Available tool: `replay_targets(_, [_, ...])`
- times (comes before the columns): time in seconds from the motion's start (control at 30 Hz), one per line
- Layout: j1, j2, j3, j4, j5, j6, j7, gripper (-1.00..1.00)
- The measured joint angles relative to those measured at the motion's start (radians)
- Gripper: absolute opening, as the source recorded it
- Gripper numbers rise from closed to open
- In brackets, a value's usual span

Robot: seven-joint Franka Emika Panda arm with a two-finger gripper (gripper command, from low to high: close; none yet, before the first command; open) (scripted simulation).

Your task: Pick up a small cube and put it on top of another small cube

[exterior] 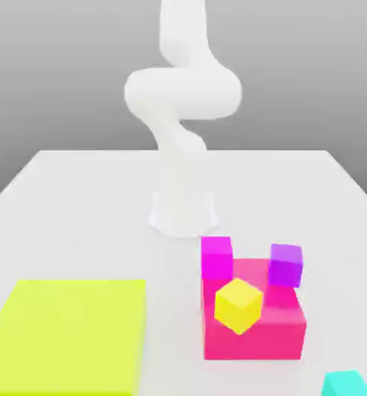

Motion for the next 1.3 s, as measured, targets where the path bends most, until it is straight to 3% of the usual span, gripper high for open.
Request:
replay_targets(0.6, [0.021,0.659,0.205,0.069,-0.161,0.146,0.262,0.00])
replay_targets(1.03, [0.141,1.120,0.237,0.116,-0.214,0.259,0.407,0.00])
replay_targets(1.17, [0.185,1.264,0.195,0.147,-0.257,0.353,0.445,0.00])
replay_targets(1.2, [0.194,1.290,0.184,0.153,-0.266,0.372,0.452,-1.00])
replay_targets(1.3, [0.194,1.290,0.184,0.153,-0.266,0.373,0.452,-1.00])
